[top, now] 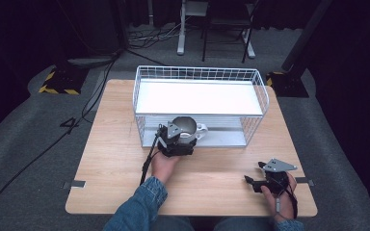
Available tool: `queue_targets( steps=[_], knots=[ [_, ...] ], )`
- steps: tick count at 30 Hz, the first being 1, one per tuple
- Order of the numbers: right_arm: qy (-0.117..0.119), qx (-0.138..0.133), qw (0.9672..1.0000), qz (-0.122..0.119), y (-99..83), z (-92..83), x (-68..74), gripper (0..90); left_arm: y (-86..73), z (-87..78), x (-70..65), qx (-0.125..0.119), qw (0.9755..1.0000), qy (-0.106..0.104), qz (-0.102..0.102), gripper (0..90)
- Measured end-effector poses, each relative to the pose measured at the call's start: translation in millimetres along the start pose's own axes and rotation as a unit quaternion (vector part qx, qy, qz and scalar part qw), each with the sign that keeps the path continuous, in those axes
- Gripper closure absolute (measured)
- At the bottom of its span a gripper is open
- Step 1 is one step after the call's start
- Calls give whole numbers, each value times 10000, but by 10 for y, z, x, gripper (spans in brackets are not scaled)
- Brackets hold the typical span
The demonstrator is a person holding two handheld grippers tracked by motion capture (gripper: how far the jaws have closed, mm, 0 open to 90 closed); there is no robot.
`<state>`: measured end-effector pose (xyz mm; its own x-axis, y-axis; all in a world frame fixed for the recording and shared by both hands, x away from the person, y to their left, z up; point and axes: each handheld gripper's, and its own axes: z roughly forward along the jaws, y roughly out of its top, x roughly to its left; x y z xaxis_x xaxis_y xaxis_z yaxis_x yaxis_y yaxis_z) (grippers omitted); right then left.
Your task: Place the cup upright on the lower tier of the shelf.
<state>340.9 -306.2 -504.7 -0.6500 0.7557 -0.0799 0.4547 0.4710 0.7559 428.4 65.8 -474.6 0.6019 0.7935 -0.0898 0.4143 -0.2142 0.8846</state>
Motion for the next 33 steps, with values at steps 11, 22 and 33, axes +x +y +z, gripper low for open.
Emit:
queue_targets(
  steps=[11,22,33],
  knots=[
    [14,-4,10000,-26,0,0,2,189,-61,142,102,-94,9997,167,-141,88],
    [27,11,10000,-2,1,2,-6,187,-21,279,127,6,9996,273,-81,88],
    [29,11,10000,0,1,2,-6,187,42,346,125,209,9991,347,91,87]
  ],
)
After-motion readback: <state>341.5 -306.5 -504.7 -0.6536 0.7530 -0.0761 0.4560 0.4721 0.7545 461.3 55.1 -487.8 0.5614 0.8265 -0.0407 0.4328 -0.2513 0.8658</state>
